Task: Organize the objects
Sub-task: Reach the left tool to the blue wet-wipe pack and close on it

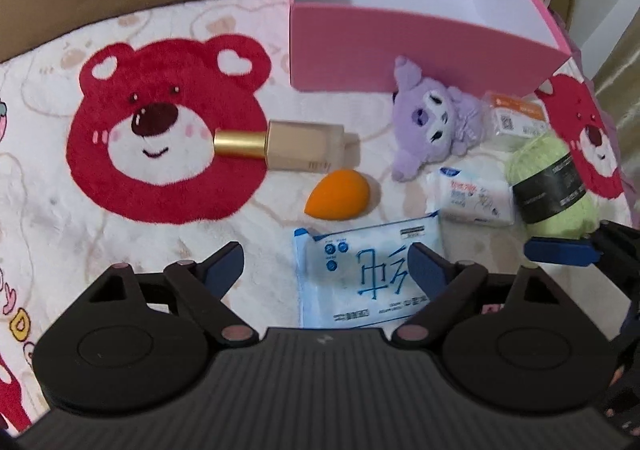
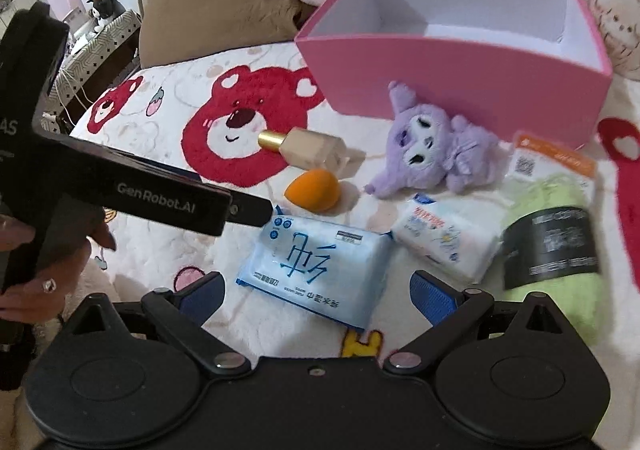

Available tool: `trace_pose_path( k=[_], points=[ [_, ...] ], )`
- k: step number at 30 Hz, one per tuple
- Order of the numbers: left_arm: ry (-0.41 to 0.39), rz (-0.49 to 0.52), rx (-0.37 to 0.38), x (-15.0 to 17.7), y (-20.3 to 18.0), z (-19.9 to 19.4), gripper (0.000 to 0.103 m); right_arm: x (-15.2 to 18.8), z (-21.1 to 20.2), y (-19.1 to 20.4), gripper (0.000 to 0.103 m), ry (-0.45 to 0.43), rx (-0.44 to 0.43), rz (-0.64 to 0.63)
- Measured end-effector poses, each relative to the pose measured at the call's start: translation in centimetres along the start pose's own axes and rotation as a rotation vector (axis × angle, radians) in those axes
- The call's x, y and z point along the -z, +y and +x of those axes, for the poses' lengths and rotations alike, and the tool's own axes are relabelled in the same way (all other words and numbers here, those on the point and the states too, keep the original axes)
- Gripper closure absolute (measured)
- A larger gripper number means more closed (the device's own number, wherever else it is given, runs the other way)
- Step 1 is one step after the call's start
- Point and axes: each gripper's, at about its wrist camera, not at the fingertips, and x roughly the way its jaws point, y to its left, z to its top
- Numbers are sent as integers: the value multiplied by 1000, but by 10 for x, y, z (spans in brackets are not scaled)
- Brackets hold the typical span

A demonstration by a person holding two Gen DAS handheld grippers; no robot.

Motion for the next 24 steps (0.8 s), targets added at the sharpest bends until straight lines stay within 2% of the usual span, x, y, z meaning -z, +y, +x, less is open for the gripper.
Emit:
trace_pose_path(
  k=[5, 8, 12, 16, 20, 21, 24],
  points=[
    [20, -30, 21, 5, 7, 16, 25, 7, 29, 1, 9, 26, 4, 8],
    [41, -30, 3, 9, 6, 27, 28, 15, 38, -3, 11, 22, -3, 43],
    [81, -17, -7, 19, -1, 44, 34, 25, 48, -5, 12, 10, 34, 30],
    [72, -25, -29, 21, -4, 53, 34, 25, 54, -5, 15, -8, 57, 18],
    [38, -62, -3, 19, -4, 53, 36, 25, 59, -8, 30, -15, 67, 50],
    [38, -67, 14, 19, -4, 54, 43, 26, 60, -8, 37, -15, 73, 52],
    [50, -99, 75, 18, -2, 55, 51, 27, 62, -8, 45, -19, 83, 50]
  ],
)
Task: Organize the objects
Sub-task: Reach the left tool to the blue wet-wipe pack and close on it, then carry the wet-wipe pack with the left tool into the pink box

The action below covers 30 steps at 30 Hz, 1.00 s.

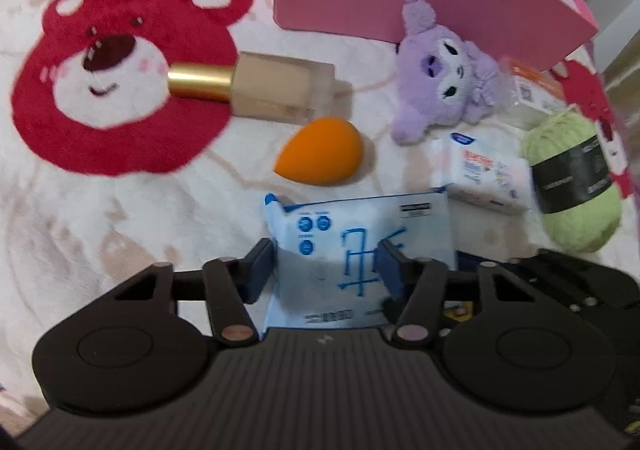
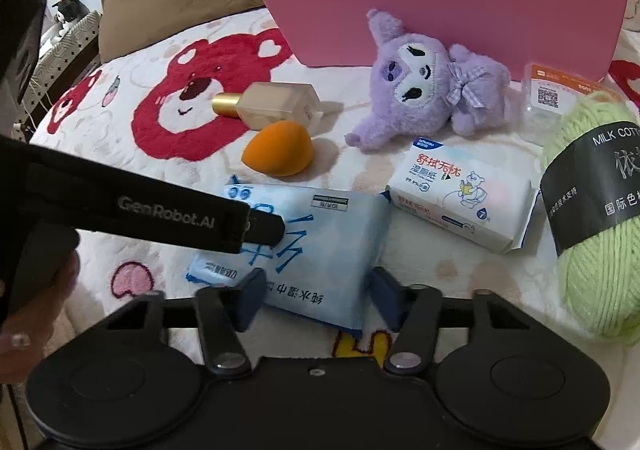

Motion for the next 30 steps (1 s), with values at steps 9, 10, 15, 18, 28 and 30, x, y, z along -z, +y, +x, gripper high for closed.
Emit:
trace_pose_path(
  k=[9, 10, 15, 18, 28, 30],
  points=[
    [-17, -50, 38, 0, 6, -3, 64, 1, 0, 8, 49, -9, 34, -39],
    [-19, -58, 46, 1, 7, -4, 64, 0, -2, 10, 49, -12, 35, -45],
    [-59, -41, 81, 7, 5, -22, 64, 1, -18, 13, 49, -49, 39, -76],
    [-101, -21, 103, 10, 0, -35, 64, -3, -30, 14, 47, -87, 45, -96],
    [-257, 18, 167, 4, -11, -81, 64, -22, -70, 14, 43, -191, 41, -153],
    [-276, 35, 177, -3, -17, -93, 64, -31, -82, 13, 42, -212, 45, -161]
  ],
)
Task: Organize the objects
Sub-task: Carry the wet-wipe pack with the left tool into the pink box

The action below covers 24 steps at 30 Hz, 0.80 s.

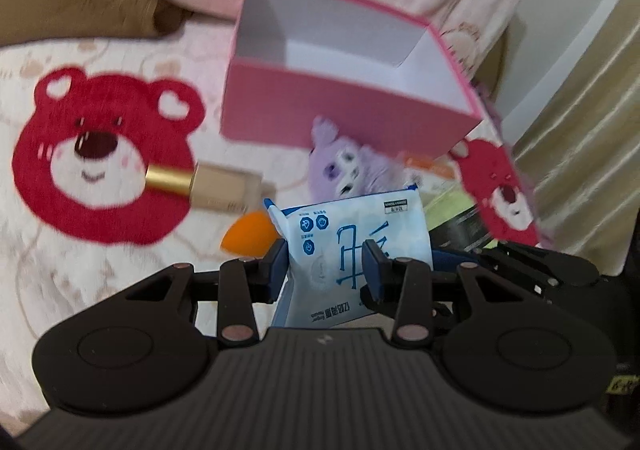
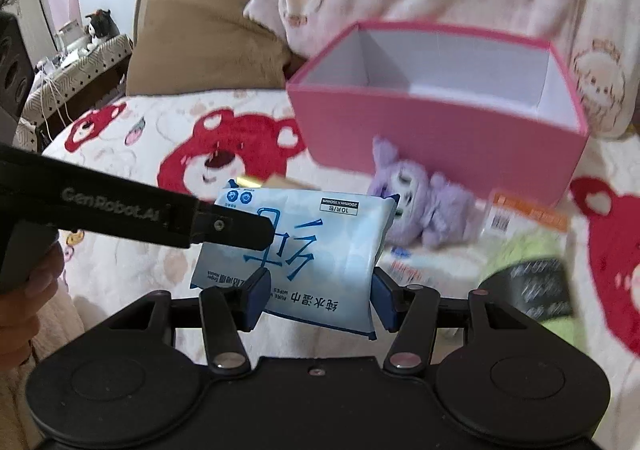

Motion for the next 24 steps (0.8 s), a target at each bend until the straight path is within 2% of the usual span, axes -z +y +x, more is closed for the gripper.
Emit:
trace_pose_path(
  k=[5, 9, 15, 19, 24],
  points=[
    [-10, 54, 12, -32, -21, -13, 64, -35, -25, -7, 42, -41, 25, -57],
    [-38, 115, 15, -70, -43, -20, 64, -70, -44, -15, 42, -73, 59, -105],
    [-62, 142, 23, -120, -66, -12, 64, -122, -59, -35, 43, -83, 82, -144],
    [-67, 141, 39, -153, -67, 6, 64, -146, -50, -54, 50, -46, 103, -175],
    [-48, 110, 49, -188, -56, 48, 64, -164, -19, -83, 61, 14, 103, -162]
  ],
)
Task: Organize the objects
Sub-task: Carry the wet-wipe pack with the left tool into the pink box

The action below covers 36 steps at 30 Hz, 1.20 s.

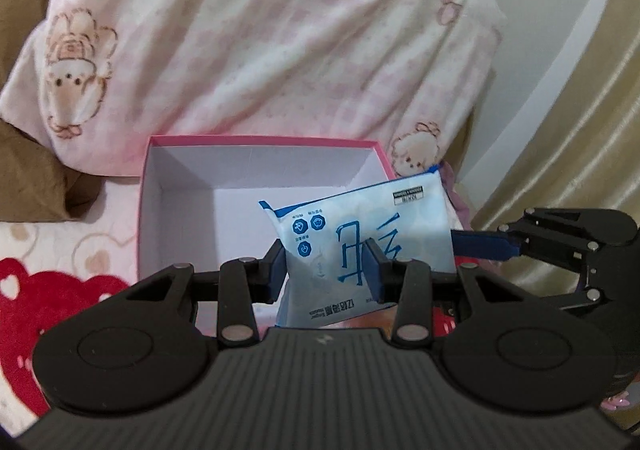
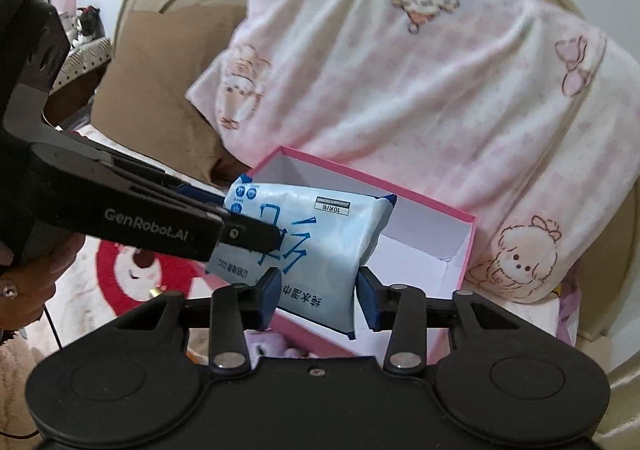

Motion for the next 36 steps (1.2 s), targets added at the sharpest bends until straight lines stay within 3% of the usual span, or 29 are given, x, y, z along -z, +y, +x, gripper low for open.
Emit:
trace_pose_path(
  k=[7, 15, 20, 25, 30, 36],
  points=[
    [30, -49, -19, -26, 19, 79, 64, -5, 71, -37, 66, 68, 21, 25],
    [127, -140, -31, -35, 42, 154, 64, -5, 136, -63, 66, 145, 66, 98],
    [177, -193, -34, -33, 49, 181, 64, -7, 162, -61, 66, 219, 121, 56],
    [213, -221, -41, -31, 48, 200, 64, -8, 181, -50, 71, 259, 234, -84],
    [250, -189, -69, -33, 39, 213, 65, -7, 188, -51, 85, 279, 267, -135],
    [265, -197, -88, -34, 37, 218, 71, -10, 181, -54, 91, 253, 265, -136]
  ],
)
